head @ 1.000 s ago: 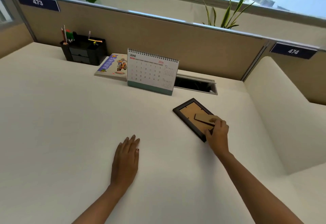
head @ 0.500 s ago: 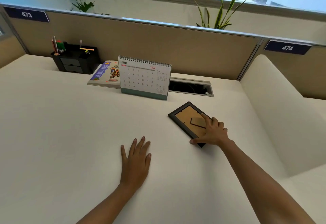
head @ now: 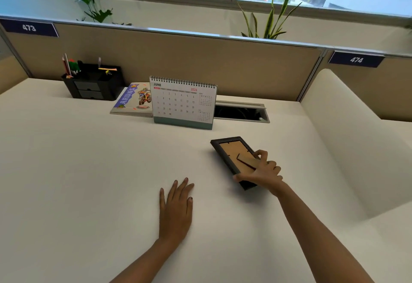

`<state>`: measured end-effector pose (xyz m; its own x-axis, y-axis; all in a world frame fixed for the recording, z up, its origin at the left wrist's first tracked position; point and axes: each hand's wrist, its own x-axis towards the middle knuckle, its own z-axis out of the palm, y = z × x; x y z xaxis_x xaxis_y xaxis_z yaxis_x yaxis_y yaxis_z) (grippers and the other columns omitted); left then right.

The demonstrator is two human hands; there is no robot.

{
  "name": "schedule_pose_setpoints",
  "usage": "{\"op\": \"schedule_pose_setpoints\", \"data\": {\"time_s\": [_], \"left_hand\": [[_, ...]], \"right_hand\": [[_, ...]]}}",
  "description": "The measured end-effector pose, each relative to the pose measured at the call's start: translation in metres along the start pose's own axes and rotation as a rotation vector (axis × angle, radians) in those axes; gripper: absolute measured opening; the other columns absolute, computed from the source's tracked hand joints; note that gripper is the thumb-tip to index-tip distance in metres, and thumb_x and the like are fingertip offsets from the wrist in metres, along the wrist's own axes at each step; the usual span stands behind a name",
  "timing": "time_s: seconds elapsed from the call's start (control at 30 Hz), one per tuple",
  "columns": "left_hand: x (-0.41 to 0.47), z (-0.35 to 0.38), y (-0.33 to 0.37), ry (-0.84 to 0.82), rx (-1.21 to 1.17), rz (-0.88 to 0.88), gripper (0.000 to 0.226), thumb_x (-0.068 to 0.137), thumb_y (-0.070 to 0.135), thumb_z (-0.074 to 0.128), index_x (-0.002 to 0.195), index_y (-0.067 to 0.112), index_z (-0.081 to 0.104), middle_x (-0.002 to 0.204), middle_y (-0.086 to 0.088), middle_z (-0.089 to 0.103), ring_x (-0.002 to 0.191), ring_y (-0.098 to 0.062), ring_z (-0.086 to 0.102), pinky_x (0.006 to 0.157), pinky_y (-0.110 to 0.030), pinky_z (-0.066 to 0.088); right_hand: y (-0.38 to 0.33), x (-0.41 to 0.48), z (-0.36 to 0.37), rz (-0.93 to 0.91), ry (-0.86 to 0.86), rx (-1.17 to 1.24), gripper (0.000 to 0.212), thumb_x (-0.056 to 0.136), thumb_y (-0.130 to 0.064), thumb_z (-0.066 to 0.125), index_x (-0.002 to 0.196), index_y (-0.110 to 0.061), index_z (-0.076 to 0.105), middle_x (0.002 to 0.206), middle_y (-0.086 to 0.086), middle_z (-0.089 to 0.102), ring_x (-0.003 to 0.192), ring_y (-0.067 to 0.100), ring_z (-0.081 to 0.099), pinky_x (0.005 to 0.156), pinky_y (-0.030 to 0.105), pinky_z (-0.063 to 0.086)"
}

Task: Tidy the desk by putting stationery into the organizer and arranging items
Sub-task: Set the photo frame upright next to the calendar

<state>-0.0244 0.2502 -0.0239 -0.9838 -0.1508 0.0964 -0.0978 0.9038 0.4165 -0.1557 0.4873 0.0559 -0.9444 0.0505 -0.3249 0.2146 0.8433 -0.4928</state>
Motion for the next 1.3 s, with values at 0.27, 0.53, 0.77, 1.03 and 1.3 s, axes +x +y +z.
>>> {"op": "schedule_pose_setpoints", "data": {"time_s": [0.27,0.53,0.77,1.03,1.3], "left_hand": [[0.02,-0.047,0.022,-0.167,-0.998,-0.226,0.036,0.093,0.03,0.054,0.128,0.028,0.049,0.131,0.015,0.051,0.124,-0.006,0.045,0.104,-0.027,0.035],[0.034,-0.079,0.018,-0.284,-1.545,-0.28,0.027,0.086,0.029,0.052,0.108,0.016,0.059,0.093,0.001,0.072,0.097,-0.022,0.065,0.082,-0.035,0.051],[0.033,-0.08,0.021,-0.035,-1.555,-0.327,0.024,0.096,0.009,0.043,0.118,0.007,0.049,0.108,-0.008,0.062,0.099,-0.022,0.06,0.083,-0.041,0.052],[0.034,-0.102,0.036,0.158,-1.3,-0.127,0.022,0.088,0.009,0.057,0.1,0.027,0.053,0.102,0.011,0.065,0.092,0.0,0.065,0.069,-0.018,0.054],[0.021,-0.102,0.041,0.166,-1.291,-0.065,0.02,0.078,0.015,0.065,0.096,0.017,0.056,0.092,0.01,0.07,0.091,-0.009,0.067,0.066,-0.021,0.055]], "right_hand": [[-0.017,-0.079,0.019,-0.163,-0.465,0.821,0.09,0.051,-0.047,0.08,0.121,-0.035,0.025,0.107,0.005,0.056,0.085,0.016,0.059,0.071,0.026,0.045],[-0.038,-0.113,0.049,-0.262,-0.869,0.974,0.093,0.06,-0.043,0.084,0.133,-0.033,0.028,0.11,0.012,0.044,0.093,0.028,0.044,0.087,0.038,0.039],[-0.046,-0.121,0.038,-0.324,-0.712,0.979,0.059,0.081,-0.028,0.07,0.133,-0.022,0.042,0.13,0.008,0.058,0.118,0.027,0.058,0.1,0.041,0.047],[-0.046,-0.116,0.042,-0.487,0.046,0.82,0.02,0.087,-0.018,0.068,0.106,-0.021,0.062,0.103,-0.003,0.069,0.098,0.018,0.066,0.08,0.043,0.058],[-0.04,-0.112,0.046,-0.361,-0.049,0.782,0.021,0.079,-0.042,0.066,0.098,-0.033,0.063,0.101,-0.01,0.071,0.098,0.009,0.067,0.08,0.025,0.056]]}}
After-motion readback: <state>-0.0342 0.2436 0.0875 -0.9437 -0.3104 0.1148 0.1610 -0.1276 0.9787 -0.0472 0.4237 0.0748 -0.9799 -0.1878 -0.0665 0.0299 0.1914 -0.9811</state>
